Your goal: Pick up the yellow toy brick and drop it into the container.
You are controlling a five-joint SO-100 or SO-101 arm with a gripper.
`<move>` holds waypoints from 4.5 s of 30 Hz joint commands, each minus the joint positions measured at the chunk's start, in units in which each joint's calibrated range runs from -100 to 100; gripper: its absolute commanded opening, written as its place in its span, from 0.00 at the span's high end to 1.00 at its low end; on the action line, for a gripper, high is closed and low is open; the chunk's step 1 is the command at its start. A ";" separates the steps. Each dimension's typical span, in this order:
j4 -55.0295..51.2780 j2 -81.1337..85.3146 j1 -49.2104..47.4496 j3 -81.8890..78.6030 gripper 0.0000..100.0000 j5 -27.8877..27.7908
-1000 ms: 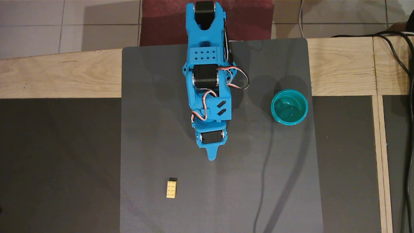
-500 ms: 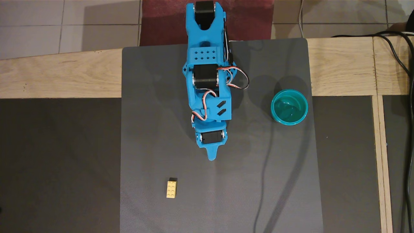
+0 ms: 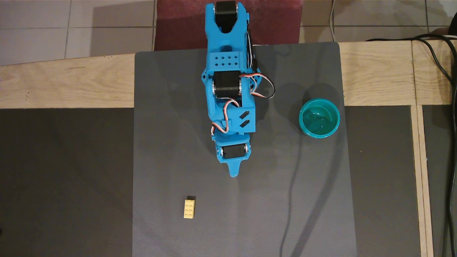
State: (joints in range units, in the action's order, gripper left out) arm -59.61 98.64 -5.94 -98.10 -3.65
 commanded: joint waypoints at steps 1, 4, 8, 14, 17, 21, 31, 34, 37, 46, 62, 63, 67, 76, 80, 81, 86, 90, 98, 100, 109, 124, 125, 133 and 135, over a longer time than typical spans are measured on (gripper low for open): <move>0.75 0.35 0.18 0.26 1.00 0.04; 0.75 0.35 0.18 0.26 1.00 0.04; 0.75 0.35 0.18 0.26 1.00 -0.01; 0.75 0.35 0.18 0.26 1.00 0.04; 0.22 0.35 0.18 0.62 1.00 0.04; -2.98 0.01 0.18 3.60 1.00 0.04; -3.25 -12.89 0.10 19.40 1.00 0.04; -1.20 -25.79 0.10 27.79 1.00 0.04; 1.28 -38.69 0.10 36.36 1.00 0.04; 3.42 -71.32 0.25 61.36 1.00 -5.66; 5.73 -86.84 2.42 68.49 1.00 -24.58; 6.97 -86.84 3.12 68.49 1.00 -25.89; 12.74 -86.75 7.06 67.95 1.00 -33.88; 14.79 -86.50 16.35 64.79 1.00 -47.79; 14.70 -86.58 18.05 60.10 1.00 -49.83; 14.70 -86.41 18.12 58.66 1.00 -50.14; 15.23 -85.99 17.43 53.06 1.00 -50.45; 15.32 -86.08 17.43 53.24 1.00 -50.82; 15.32 -86.84 17.51 53.24 0.79 -52.81; 15.32 -86.84 17.82 53.24 0.76 -53.75; 19.85 -87.00 18.05 53.06 0.75 -54.32; 19.94 -91.39 19.67 53.69 0.76 -56.94; 19.94 -92.06 19.90 53.96 0.76 -56.94; 26.87 -95.10 20.06 53.51 0.76 -56.99; 26.87 -96.03 20.06 53.87 0.76 -56.99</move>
State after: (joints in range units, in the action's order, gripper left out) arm -33.30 2.76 13.88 -45.27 -60.39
